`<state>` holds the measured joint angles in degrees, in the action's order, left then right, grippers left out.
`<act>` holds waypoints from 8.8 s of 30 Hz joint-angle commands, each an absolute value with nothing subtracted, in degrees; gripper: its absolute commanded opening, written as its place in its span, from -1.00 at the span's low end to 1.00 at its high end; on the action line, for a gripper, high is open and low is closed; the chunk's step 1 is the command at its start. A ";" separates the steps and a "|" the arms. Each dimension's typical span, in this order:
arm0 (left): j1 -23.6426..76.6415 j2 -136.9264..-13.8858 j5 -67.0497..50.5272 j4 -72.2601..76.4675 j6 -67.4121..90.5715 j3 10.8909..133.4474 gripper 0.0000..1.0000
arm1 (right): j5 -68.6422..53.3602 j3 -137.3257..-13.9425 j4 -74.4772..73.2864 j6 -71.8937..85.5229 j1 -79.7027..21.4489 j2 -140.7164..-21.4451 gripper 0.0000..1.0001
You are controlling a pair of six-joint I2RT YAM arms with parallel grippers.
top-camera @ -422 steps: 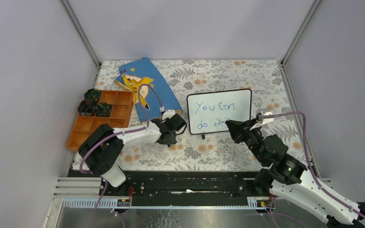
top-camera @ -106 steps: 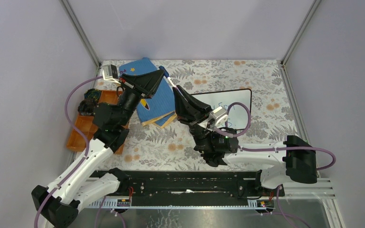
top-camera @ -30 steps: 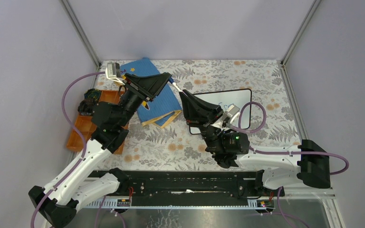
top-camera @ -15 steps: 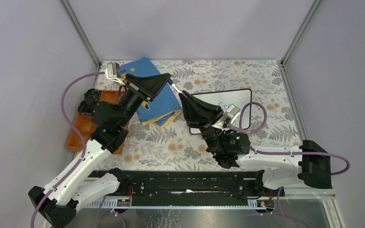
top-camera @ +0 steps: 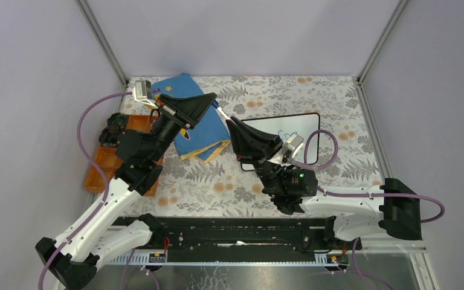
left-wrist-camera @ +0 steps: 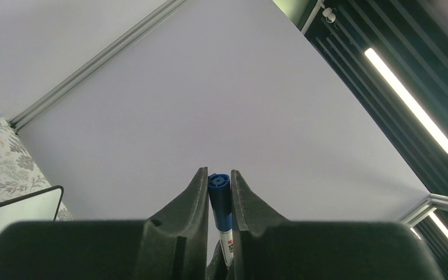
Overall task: Write a sentence on the whiteboard
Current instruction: Close the whiteboard marker at the center of the board, then place the whiteboard marker at the center of the board.
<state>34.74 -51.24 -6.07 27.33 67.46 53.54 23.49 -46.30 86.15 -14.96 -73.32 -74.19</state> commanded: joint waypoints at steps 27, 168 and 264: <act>36.72 -51.12 -9.90 28.70 70.13 49.68 -1.00 | 25.26 -51.86 90.30 -16.96 -72.91 -77.76 -1.00; 45.09 -36.09 -19.87 -1.55 25.16 47.84 -1.00 | -11.58 -49.74 22.57 31.21 -62.27 -58.16 0.27; 45.09 -31.95 21.05 -10.98 17.23 35.82 0.97 | 16.78 -60.32 -13.25 34.58 -63.54 -100.66 -1.00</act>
<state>44.97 -32.42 19.53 -13.30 18.37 35.86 14.52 -58.67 -14.11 33.61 -64.18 -99.81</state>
